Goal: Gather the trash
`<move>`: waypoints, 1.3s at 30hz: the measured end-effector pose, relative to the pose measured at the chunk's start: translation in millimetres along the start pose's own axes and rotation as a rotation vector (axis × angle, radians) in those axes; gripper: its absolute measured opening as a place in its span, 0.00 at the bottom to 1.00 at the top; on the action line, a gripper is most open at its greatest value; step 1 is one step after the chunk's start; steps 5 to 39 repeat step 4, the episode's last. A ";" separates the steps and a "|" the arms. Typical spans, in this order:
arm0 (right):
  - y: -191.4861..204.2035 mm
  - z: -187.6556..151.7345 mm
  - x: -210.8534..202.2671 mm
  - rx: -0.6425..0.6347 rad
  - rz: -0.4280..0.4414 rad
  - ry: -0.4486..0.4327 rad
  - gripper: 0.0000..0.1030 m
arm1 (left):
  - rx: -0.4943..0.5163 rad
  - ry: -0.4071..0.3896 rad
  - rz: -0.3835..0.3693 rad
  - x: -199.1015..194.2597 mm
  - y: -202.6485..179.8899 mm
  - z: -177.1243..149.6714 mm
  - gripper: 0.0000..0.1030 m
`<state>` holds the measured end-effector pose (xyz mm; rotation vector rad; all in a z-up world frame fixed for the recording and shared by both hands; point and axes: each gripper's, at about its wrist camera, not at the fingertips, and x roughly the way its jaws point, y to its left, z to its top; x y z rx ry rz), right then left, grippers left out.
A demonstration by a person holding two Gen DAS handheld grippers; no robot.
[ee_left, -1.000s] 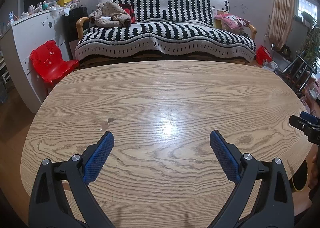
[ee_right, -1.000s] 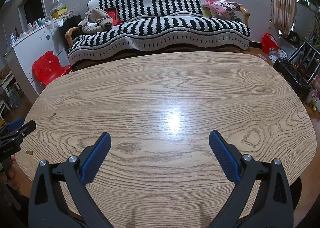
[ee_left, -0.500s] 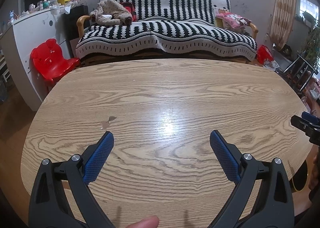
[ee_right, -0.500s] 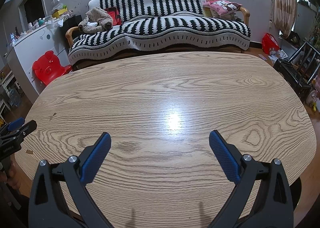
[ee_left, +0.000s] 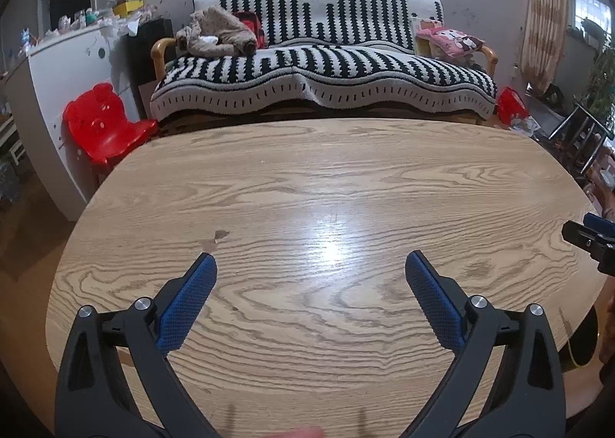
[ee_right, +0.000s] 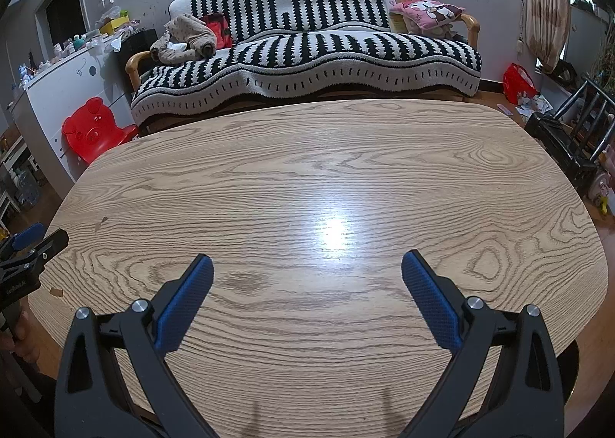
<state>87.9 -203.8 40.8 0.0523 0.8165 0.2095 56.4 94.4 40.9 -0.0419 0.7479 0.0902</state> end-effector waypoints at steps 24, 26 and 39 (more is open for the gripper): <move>-0.2 -0.5 -0.2 -0.001 0.000 0.000 0.92 | -0.014 0.021 -0.016 3.7 3.7 2.6 0.93; -0.2 -0.5 -0.2 -0.001 0.000 0.000 0.92 | -0.014 0.021 -0.016 3.7 3.7 2.6 0.93; -0.2 -0.5 -0.2 -0.001 0.000 0.000 0.92 | -0.014 0.021 -0.016 3.7 3.7 2.6 0.93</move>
